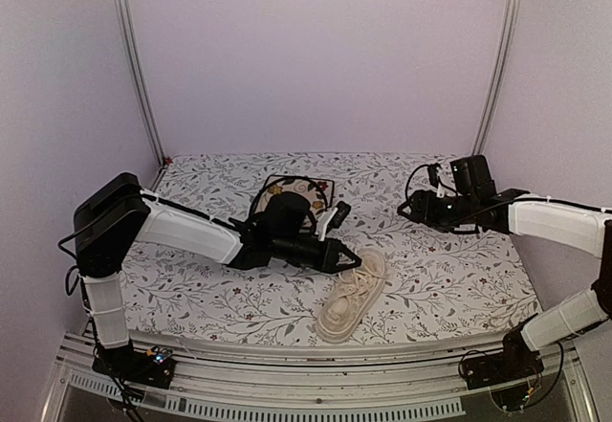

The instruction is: Tie the shoes

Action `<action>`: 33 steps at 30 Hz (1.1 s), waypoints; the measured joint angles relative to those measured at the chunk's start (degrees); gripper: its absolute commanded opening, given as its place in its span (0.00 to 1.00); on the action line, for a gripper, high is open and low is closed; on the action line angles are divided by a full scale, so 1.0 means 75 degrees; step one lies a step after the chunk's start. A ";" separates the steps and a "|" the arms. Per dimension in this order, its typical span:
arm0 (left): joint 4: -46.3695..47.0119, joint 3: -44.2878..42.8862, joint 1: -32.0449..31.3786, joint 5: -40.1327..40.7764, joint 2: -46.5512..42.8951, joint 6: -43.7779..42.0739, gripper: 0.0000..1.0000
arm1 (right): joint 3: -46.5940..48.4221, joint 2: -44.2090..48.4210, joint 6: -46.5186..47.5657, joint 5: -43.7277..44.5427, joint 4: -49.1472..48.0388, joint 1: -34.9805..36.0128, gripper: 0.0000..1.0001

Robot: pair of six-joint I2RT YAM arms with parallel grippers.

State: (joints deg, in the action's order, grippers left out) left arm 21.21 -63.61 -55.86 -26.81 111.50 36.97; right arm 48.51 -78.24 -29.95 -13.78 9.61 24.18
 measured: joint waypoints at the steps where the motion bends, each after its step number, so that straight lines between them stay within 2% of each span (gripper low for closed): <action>1: 0.0000 -0.0003 0.0000 0.0012 -0.0006 0.0032 0.00 | -0.0306 0.0154 0.0064 -0.0029 0.0023 0.0017 0.63; 6: -0.0003 0.0006 0.0061 0.0050 -0.0032 0.0224 0.00 | -0.1335 0.0487 0.0428 -0.0108 0.0423 0.0458 0.63; 13: -0.0009 0.0082 0.0187 -0.0079 -0.0050 0.0338 0.00 | -0.1641 0.0711 0.1052 -0.0414 -0.0087 0.2046 0.68; 19: -0.0009 0.0082 0.0189 -0.0198 -0.0050 0.0335 0.00 | -0.1647 0.0283 0.1647 -0.0487 -0.0889 0.2250 0.61; 24: -0.0009 0.0076 0.0192 -0.0280 -0.0050 0.0332 0.00 | -0.1533 -0.0399 0.2040 -0.0306 -0.0991 0.2486 0.59; 27: -0.0012 0.0076 0.0192 -0.0312 -0.0050 0.0332 0.00 | -0.1341 -0.0676 0.2259 -0.0146 -0.1035 0.2652 0.48; 30: -0.0015 0.0076 0.0192 -0.0312 -0.0050 0.0329 0.00 | -0.1172 -0.0863 0.2375 0.0108 -0.1093 0.2783 0.27; 31: -0.0015 0.0076 0.0192 -0.0309 -0.0050 0.0329 0.00 | -0.1151 -0.0886 0.2396 0.0271 -0.1099 0.2827 0.16; 33: -0.0017 0.0076 0.0192 -0.0297 -0.0050 0.0329 0.00 | -0.1145 -0.0857 0.2375 0.0702 -0.1052 0.2900 0.08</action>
State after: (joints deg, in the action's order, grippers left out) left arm 21.08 -63.05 -54.41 -29.04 111.13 39.44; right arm 39.92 -84.66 -12.14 -8.51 1.72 45.93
